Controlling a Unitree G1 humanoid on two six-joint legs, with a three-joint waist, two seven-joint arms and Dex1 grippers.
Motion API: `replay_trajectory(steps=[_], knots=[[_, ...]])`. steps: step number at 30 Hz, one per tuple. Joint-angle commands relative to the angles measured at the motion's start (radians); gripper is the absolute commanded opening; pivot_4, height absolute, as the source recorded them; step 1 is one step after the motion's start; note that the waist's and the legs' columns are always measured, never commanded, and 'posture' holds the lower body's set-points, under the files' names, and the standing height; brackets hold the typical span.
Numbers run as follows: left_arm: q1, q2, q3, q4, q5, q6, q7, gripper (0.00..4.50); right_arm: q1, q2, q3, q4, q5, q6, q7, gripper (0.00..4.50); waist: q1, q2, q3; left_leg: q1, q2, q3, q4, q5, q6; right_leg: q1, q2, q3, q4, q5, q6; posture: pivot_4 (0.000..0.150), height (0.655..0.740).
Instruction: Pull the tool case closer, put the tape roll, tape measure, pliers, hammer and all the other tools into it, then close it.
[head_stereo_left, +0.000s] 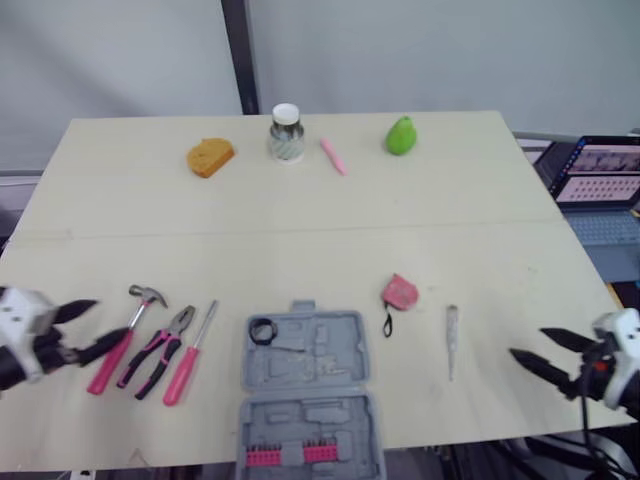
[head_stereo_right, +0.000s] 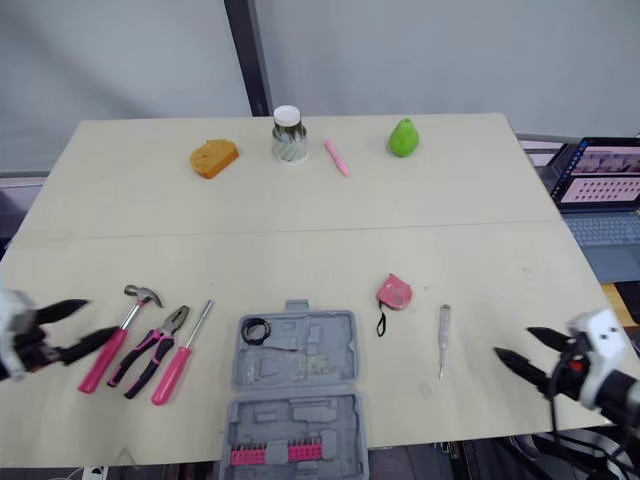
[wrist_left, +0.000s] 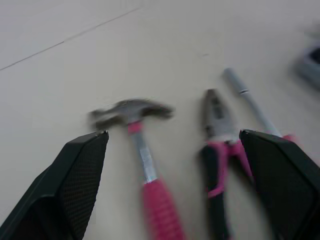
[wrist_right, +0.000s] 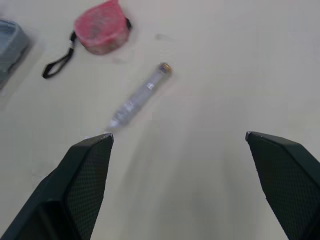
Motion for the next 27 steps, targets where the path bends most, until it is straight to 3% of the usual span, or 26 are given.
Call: replay_trajectory(steps=[1, 6, 12, 19, 27], knots=[[-0.014, -0.023, -0.100, -0.234, -0.048, 0.076, 0.005, 4.50, -0.035, 0.058, 0.084, -0.143, -0.004, 0.133, -0.173, 4.49, 0.000, 0.000, 0.000, 0.000, 0.000, 0.000, 0.000, 0.000, 0.000, 0.000, 0.000, 0.000, 0.001, 0.000, 0.000, 0.150, 0.7400], [-0.091, -0.064, -0.251, -0.400, -0.065, 0.138, 0.004, 4.50, -0.120, 0.155, 0.226, -0.261, -0.030, 0.312, -0.379, 4.49, -0.004, 0.001, 0.000, 0.001, 0.000, 0.000, 0.001, 0.002, -0.001, -0.001, 0.001, 0.002, 0.004, 0.000, 0.000, 0.150, 0.7400], [-0.229, -0.141, -0.439, -0.454, -0.035, 0.135, -0.002, 4.50, -0.268, 0.325, 0.403, -0.292, -0.101, 0.441, -0.602, 4.49, -0.001, 0.001, -0.001, 0.001, -0.001, -0.001, 0.001, 0.004, -0.002, -0.001, 0.002, 0.002, 0.005, 0.001, -0.001, 0.150, 0.7400], [-0.320, -0.203, -0.551, -0.428, 0.006, 0.110, -0.010, 4.50, -0.344, 0.394, 0.511, -0.304, -0.136, 0.499, -0.683, 4.49, 0.000, 0.001, -0.001, -0.002, -0.001, -0.001, 0.002, 0.004, -0.001, -0.002, 0.002, 0.002, 0.005, 0.001, -0.002, 0.150, 0.7400], [-0.326, -0.227, -0.561, -0.422, 0.023, 0.101, 0.012, 4.50, -0.356, 0.427, 0.528, -0.298, -0.144, 0.520, -0.712, 4.49, -0.001, 0.001, -0.001, -0.001, -0.001, -0.001, 0.002, 0.004, -0.001, -0.003, 0.002, 0.002, 0.005, 0.001, -0.002, 0.150, 0.7400]])
